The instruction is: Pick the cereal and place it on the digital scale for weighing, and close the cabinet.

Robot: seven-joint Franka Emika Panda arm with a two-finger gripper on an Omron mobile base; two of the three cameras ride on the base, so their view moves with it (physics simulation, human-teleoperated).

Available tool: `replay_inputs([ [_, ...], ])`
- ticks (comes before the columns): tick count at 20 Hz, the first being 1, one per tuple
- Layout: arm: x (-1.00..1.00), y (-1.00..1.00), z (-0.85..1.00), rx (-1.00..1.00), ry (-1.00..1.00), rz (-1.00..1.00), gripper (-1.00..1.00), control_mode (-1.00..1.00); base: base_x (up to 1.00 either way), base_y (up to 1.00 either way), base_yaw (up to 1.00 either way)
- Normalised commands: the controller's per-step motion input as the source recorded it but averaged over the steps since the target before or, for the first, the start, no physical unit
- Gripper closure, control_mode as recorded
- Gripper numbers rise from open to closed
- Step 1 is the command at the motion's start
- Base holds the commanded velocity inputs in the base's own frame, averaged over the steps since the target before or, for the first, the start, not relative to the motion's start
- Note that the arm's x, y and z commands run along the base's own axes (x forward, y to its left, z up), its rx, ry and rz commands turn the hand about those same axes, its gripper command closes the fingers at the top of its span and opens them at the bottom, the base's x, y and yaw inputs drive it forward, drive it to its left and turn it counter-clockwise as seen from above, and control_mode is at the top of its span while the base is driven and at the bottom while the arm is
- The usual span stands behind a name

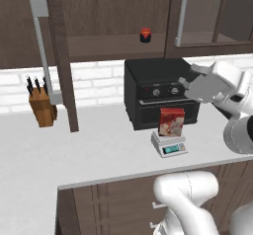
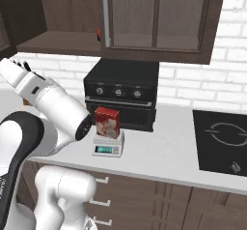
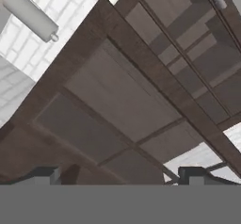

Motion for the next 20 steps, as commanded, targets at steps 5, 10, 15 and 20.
replay_inputs([
  [5,-0.29,1.0,-0.14,0.02,-0.04,0.0,-1.0,-1.0,0.0,0.0,0.0],
  [10,-0.18,1.0,-0.12,0.0,0.02,0.0,-1.0,-1.0,0.0,0.0,0.0],
  [15,-0.23,1.0,-0.43,0.03,0.01,-0.07,-1.0,-1.0,0.0,0.0,0.0],
  [20,-0.18,0.88,-0.88,0.23,-0.05,-0.12,-1.0,-1.0,0.0,0.0,0.0],
])
